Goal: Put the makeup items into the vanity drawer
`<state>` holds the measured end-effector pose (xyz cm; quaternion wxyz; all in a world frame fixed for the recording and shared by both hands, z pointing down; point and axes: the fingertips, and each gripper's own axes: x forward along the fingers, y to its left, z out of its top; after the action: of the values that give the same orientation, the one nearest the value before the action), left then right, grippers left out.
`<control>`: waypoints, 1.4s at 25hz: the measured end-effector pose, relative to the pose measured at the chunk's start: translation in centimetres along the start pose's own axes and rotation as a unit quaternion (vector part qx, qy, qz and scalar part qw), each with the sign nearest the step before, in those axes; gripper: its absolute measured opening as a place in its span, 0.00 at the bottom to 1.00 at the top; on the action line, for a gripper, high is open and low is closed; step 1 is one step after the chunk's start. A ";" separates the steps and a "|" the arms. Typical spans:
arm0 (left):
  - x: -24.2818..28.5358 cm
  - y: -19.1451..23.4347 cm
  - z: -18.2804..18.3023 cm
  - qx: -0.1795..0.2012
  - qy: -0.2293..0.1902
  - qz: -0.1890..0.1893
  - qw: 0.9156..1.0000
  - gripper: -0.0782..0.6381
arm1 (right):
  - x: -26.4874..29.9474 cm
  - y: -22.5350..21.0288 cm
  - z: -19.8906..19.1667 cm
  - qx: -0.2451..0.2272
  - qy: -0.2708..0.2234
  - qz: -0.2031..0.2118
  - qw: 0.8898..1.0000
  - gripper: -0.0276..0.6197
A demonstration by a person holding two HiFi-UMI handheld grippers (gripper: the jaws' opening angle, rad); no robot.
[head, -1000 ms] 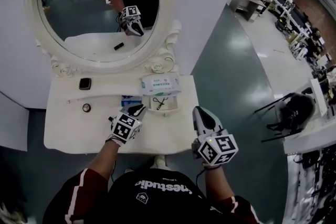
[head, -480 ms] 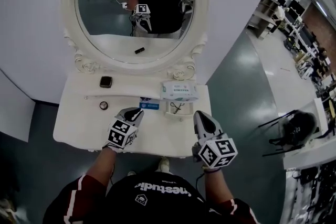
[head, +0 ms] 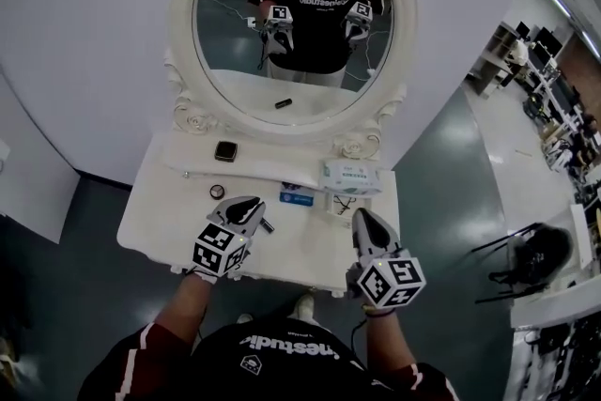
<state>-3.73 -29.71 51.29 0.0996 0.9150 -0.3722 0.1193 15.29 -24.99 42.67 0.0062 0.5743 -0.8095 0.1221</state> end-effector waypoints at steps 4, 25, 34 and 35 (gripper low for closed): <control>-3.1 0.8 2.0 -0.002 -0.029 0.003 1.000 0.17 | -0.1 1.9 0.2 -0.001 -0.009 -0.011 1.000 0.05; -14.7 1.6 11.5 0.043 -0.150 0.030 0.987 0.17 | -2.5 8.9 2.4 -0.041 -0.060 -0.041 0.997 0.05; -17.0 4.0 10.4 0.041 -0.144 0.104 0.983 0.13 | -2.4 10.9 2.7 -0.047 -0.060 -0.038 0.996 0.05; -17.1 4.2 10.2 0.038 -0.144 0.106 0.983 0.12 | -2.4 10.9 2.7 -0.050 -0.060 -0.038 0.996 0.05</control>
<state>-17.05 -24.16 37.00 -0.0036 0.8810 -0.4730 0.0101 6.34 -19.91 37.64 -0.0090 0.6103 -0.7907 0.0471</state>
